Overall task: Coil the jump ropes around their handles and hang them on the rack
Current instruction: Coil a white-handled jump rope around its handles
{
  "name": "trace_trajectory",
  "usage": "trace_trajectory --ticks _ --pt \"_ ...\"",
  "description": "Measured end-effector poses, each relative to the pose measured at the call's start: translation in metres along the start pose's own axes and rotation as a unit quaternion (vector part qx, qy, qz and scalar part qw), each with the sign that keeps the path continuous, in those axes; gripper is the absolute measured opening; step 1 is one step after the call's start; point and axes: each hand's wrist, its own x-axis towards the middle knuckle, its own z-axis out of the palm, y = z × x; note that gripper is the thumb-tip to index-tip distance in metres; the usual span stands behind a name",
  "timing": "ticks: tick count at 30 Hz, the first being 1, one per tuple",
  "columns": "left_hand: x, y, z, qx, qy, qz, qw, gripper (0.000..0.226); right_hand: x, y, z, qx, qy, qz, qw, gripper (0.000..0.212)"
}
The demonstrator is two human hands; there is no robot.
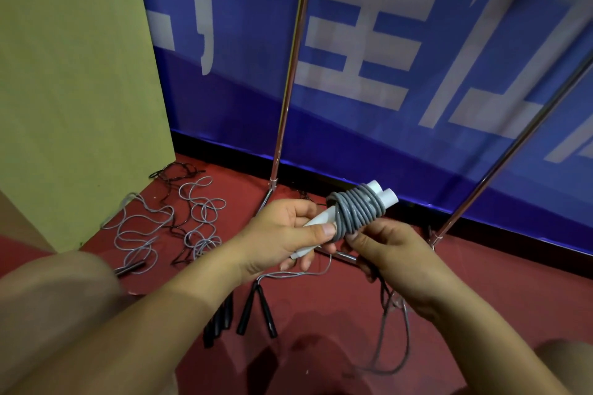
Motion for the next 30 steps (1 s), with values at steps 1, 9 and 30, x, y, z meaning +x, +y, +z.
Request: trace_trajectory --ticks 1,9,30 --pt "0.0 -0.001 0.001 0.006 0.007 -0.001 1.0 0.003 0.0 0.0 0.0 -0.013 0.004 -0.002 1.0 0.017" --pt "0.008 -0.002 0.002 0.01 0.136 -0.014 0.991 0.013 -0.003 -0.003 -0.006 -0.041 0.006 0.003 0.999 0.012" --pt "0.03 -0.027 -0.013 0.327 0.279 0.005 0.903 0.01 -0.019 -0.017 -0.004 -0.207 0.009 0.016 0.978 0.039"
